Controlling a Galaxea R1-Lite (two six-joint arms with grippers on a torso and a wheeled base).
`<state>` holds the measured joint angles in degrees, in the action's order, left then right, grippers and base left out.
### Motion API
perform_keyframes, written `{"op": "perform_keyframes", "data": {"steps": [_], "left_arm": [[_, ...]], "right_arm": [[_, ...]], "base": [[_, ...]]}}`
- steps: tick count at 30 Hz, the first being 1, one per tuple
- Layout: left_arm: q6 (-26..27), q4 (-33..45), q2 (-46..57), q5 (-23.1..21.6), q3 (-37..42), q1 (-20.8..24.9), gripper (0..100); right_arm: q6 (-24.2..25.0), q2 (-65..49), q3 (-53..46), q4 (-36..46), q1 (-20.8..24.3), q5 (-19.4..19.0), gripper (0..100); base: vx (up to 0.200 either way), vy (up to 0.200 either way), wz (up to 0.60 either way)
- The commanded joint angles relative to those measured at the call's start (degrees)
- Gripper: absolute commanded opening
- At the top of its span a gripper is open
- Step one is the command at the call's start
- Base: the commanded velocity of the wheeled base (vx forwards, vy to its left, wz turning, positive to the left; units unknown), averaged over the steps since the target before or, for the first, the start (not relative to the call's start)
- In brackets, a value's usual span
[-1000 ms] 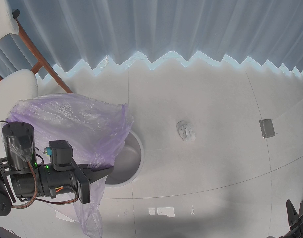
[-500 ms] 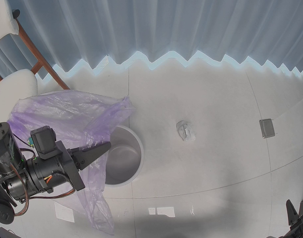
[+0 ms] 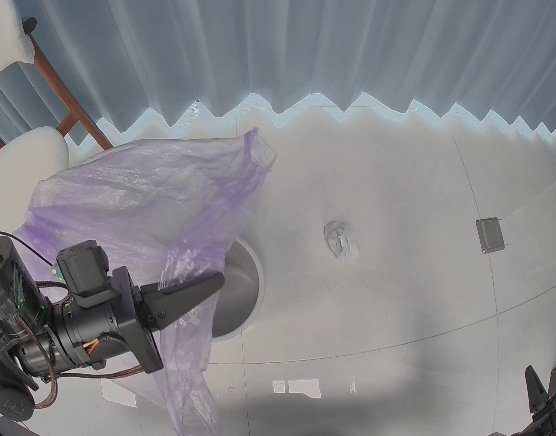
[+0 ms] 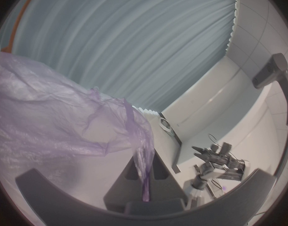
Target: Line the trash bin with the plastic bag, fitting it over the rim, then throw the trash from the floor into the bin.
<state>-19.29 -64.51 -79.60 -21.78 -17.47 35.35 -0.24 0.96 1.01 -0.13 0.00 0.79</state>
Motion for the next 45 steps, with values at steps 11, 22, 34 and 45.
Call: {"op": "perform_keyframes", "data": {"steps": [11, 22, 34, 45], "left_arm": [[4.78, -1.32, -1.96, -9.07, 1.12, -3.62, 0], [0.65, -9.75, -10.04, -11.61, -2.04, -6.61, 0], [-3.39, -21.88, -18.92, -11.44, -4.24, -6.26, 0], [-7.96, -21.88, -18.22, -11.44, -8.46, -3.36, 0]], "right_arm": [[-0.02, -0.96, -1.01, -0.04, 0.00, 0.00, 100], [-0.02, -0.96, -1.01, -0.04, 0.00, 0.00, 100], [-0.02, -0.96, -1.01, -0.04, 0.00, 0.00, 100], [-0.02, -0.96, -1.01, -0.04, 0.00, 0.00, 100]], "base": [[0.000, 0.000, 0.00], [0.000, 0.000, 0.00], [0.000, 0.000, 0.00], [0.000, 0.000, 0.00]]}}
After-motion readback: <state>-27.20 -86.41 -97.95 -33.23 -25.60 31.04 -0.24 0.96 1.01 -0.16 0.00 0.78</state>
